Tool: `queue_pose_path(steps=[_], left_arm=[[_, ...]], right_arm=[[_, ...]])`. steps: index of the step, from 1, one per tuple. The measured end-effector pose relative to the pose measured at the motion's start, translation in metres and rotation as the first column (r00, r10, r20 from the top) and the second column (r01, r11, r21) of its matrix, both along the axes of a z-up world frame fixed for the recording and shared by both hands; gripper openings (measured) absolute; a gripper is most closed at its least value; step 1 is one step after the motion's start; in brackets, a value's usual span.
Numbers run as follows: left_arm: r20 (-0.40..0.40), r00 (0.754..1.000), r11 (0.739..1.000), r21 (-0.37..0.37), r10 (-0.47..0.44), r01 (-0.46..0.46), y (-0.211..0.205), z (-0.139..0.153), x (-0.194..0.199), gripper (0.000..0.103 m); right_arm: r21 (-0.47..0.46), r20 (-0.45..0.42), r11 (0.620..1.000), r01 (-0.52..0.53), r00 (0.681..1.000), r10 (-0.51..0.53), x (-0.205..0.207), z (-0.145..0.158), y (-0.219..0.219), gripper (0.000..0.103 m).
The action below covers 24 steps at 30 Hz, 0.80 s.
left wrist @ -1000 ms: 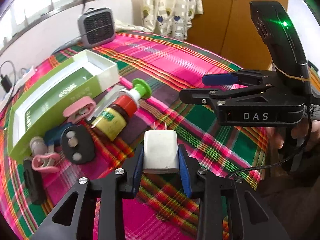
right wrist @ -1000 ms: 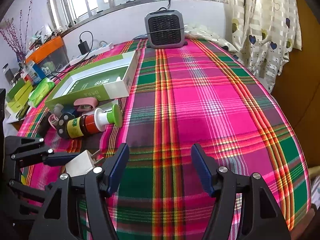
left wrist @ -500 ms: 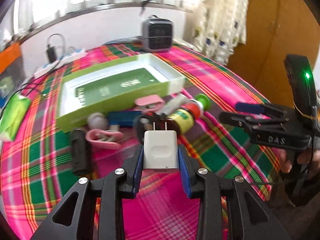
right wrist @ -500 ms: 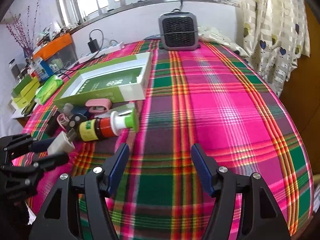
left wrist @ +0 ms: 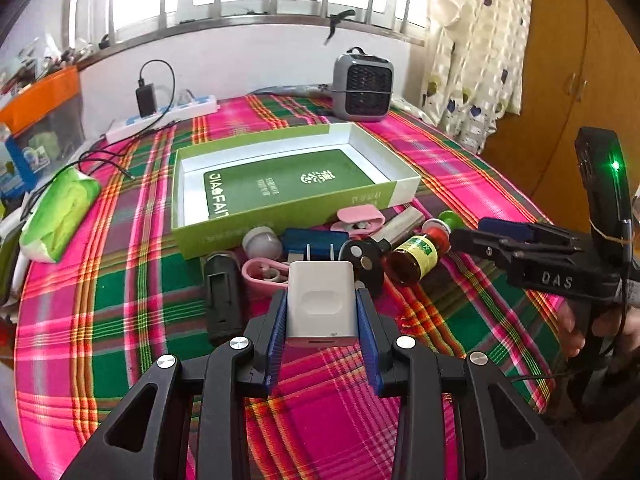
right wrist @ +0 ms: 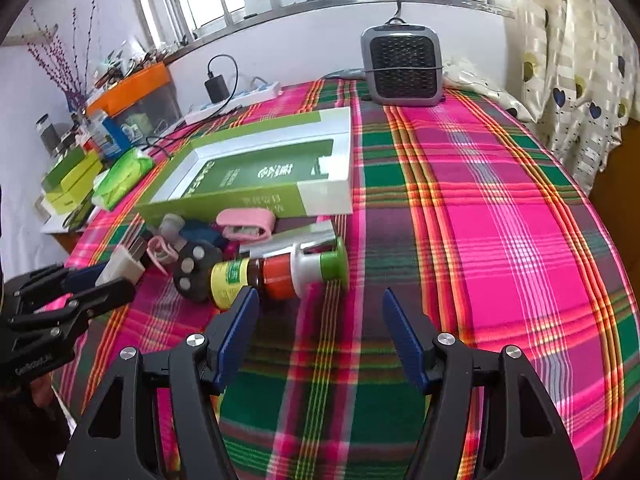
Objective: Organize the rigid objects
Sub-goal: 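Lift the white charger with the left tool while the right tool grasps the thread spool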
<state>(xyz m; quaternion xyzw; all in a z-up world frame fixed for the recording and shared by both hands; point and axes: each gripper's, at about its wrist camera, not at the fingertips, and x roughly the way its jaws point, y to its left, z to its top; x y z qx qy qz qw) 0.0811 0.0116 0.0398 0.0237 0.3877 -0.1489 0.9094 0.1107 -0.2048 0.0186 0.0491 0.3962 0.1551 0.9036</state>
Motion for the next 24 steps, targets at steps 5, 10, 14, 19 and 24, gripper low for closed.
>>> queue_pose_path(steps=[5,10,14,19,24], left_arm=[[-0.002,1.0,1.0,-0.005,0.004,-0.004,0.002,-0.001,0.001,0.032],[-0.006,1.0,1.0,-0.009,0.009,-0.009,0.005,-0.001,0.003,0.032],[-0.006,1.0,1.0,-0.013,0.014,-0.014,0.007,-0.001,0.005,0.032],[-0.006,1.0,1.0,-0.018,0.018,-0.018,0.008,-0.001,0.007,0.032],[-0.01,1.0,0.999,-0.02,0.025,-0.026,0.01,-0.001,0.009,0.032]], right_arm=[[0.017,0.008,1.0,0.024,1.0,-0.024,0.008,0.002,-0.001,0.064],[0.032,-0.011,0.999,0.025,1.0,-0.025,0.016,-0.001,0.0,0.052],[0.064,-0.032,0.998,0.012,0.999,-0.01,0.023,-0.004,-0.001,0.048],[0.07,-0.035,0.997,0.017,0.999,-0.014,0.025,-0.004,-0.004,0.042],[0.062,-0.033,0.998,0.012,0.999,-0.01,0.023,-0.002,-0.006,0.038]])
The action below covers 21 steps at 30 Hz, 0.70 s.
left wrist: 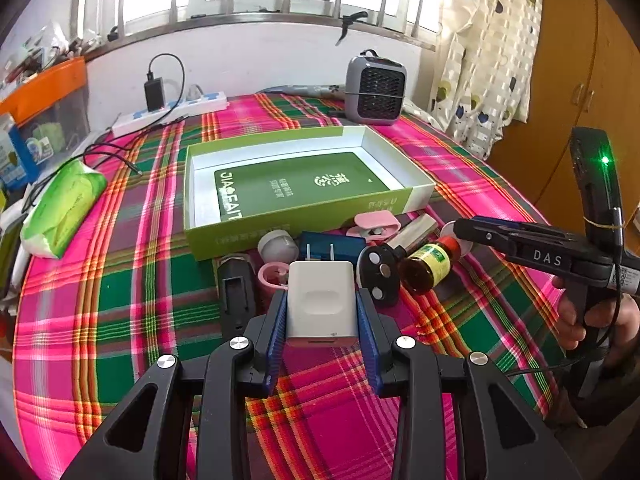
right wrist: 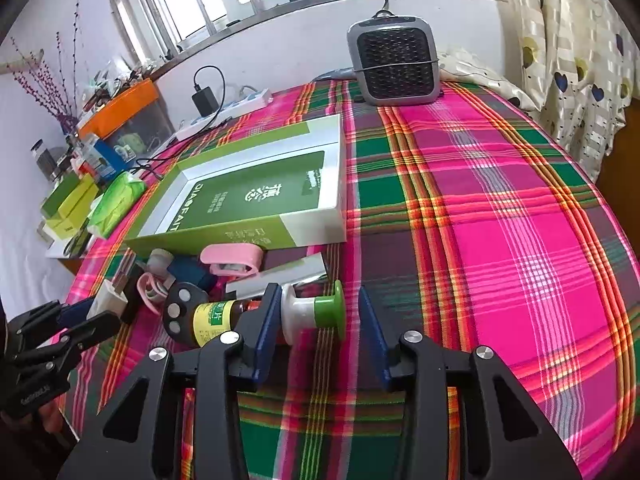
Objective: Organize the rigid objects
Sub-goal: 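Lift the white charger with the left tool while the right tool grasps the thread spool, then carry the charger and spool into the green box with both tools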
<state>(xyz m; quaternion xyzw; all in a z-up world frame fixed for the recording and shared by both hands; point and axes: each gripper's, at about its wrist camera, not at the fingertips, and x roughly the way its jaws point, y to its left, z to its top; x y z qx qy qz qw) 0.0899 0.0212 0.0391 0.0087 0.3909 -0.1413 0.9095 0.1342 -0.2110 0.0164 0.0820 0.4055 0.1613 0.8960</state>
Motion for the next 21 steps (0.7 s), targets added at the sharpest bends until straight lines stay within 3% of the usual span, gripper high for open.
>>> queue_pose_path(steps=[8,21], left_arm=[[-0.006,1.0,1.0,-0.003,0.006,-0.006,0.002,-0.001,0.004,0.032],[-0.002,1.0,1.0,-0.005,0.014,-0.014,0.004,0.007,0.015,0.032]], right_arm=[[-0.109,0.014,0.994,-0.021,1.0,0.022,0.0,0.001,0.014,0.038],[-0.152,0.02,0.988,-0.021,0.999,0.025,0.003,0.005,0.017,0.033]])
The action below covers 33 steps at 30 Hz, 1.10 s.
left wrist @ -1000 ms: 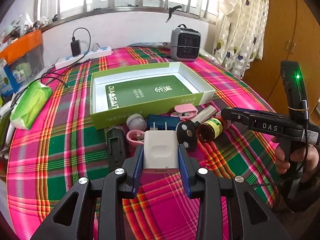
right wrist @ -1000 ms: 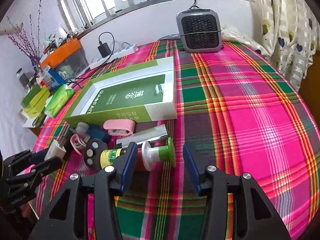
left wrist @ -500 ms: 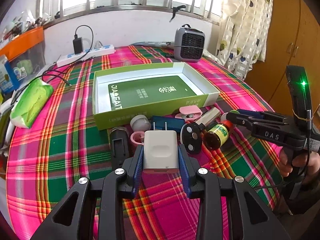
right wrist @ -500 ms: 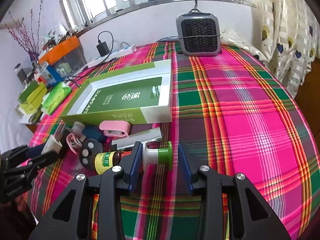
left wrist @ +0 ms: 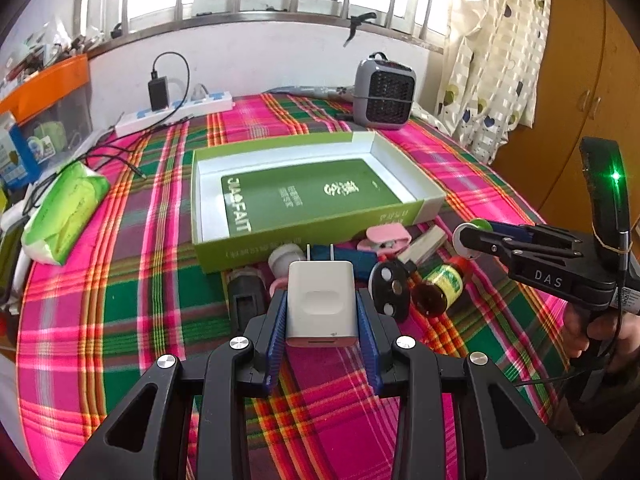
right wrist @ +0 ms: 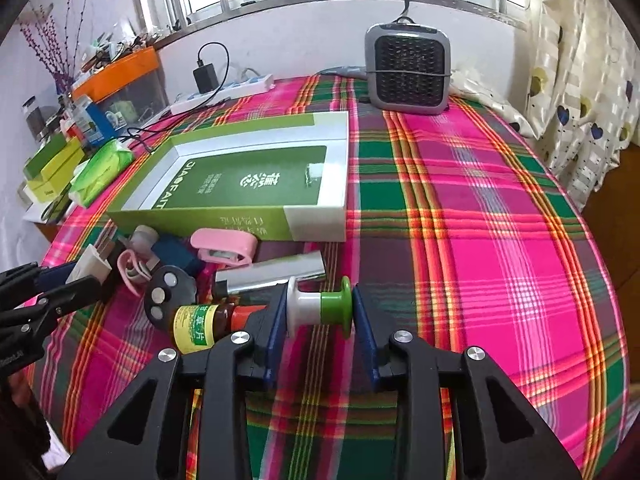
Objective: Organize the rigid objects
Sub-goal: 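Carry the charger and spool into the green box with both tools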
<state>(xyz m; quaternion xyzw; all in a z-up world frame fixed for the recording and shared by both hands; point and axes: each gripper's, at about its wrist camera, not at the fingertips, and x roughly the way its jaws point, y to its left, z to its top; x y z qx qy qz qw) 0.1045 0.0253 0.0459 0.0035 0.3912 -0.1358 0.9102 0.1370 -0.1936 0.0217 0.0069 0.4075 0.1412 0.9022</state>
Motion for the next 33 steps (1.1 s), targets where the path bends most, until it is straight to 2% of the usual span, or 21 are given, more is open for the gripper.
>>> queue_pose_path(steps=[8,16,24,33], left_arm=[[0.039,0.999,1.0,0.012,0.008,-0.008,0.002,0.016,0.018,0.032],[0.049,0.999,0.999,0.022,0.022,-0.023,0.003,0.017,0.049,0.032],[0.026,0.999,0.999,0.01,0.048,-0.048,0.004,0.01,0.082,0.032],[-0.012,0.997,0.997,0.001,0.081,-0.081,0.009,-0.002,0.11,0.032]], right_arm=[[0.016,0.055,1.0,-0.015,0.998,0.014,0.008,0.023,0.004,0.033],[0.014,0.097,0.998,-0.061,0.993,0.059,0.031,0.039,0.019,0.033],[0.026,0.079,0.997,-0.076,0.994,0.073,0.061,0.036,0.028,0.033],[-0.004,0.037,0.996,-0.091,0.995,0.092,0.094,0.022,0.04,0.033]])
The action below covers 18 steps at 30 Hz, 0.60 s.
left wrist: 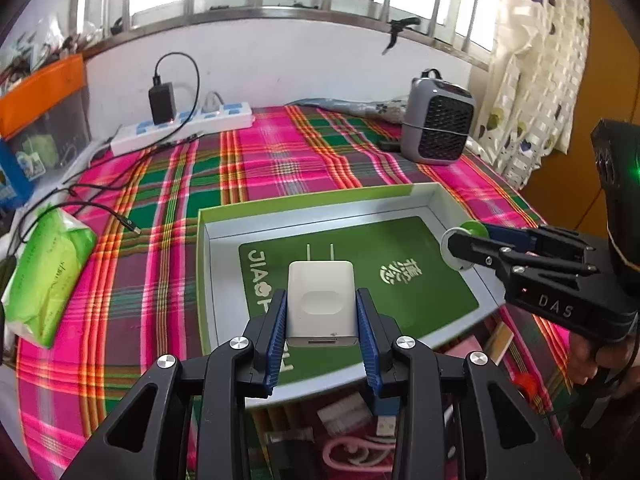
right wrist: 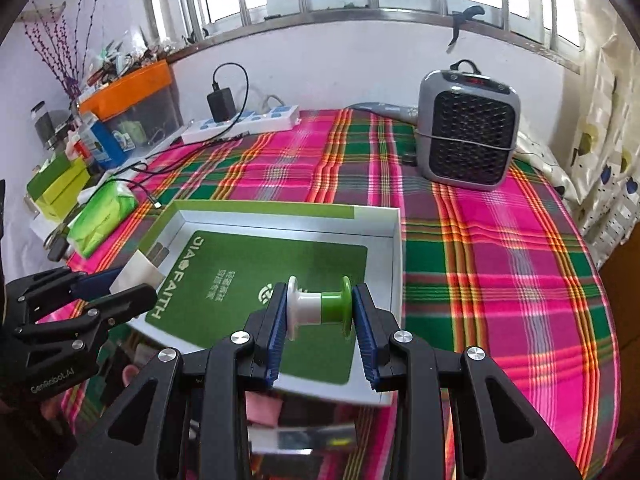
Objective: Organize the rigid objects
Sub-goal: 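Carry the charger and spool into the green box with both tools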
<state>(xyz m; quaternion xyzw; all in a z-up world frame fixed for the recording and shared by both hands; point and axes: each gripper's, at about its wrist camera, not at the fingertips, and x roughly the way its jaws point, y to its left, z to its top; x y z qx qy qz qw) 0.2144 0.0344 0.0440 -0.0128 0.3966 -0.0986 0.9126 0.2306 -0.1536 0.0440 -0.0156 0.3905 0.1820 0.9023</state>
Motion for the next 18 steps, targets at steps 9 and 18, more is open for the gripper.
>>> queue_pose_path(steps=[9,18], left_arm=[[-0.031,0.999,1.0,0.005,0.019,-0.019,0.003,-0.01,0.015,0.032],[-0.065,0.997,0.999,0.015,0.032,-0.031,0.003,-0.021,0.025,0.032]], right_arm=[[-0.036,-0.041,0.999,-0.022,0.999,0.02,0.022,-0.016,0.008,0.033],[-0.059,-0.055,0.998,-0.031,0.998,0.028,0.031,-0.023,0.013,0.033]])
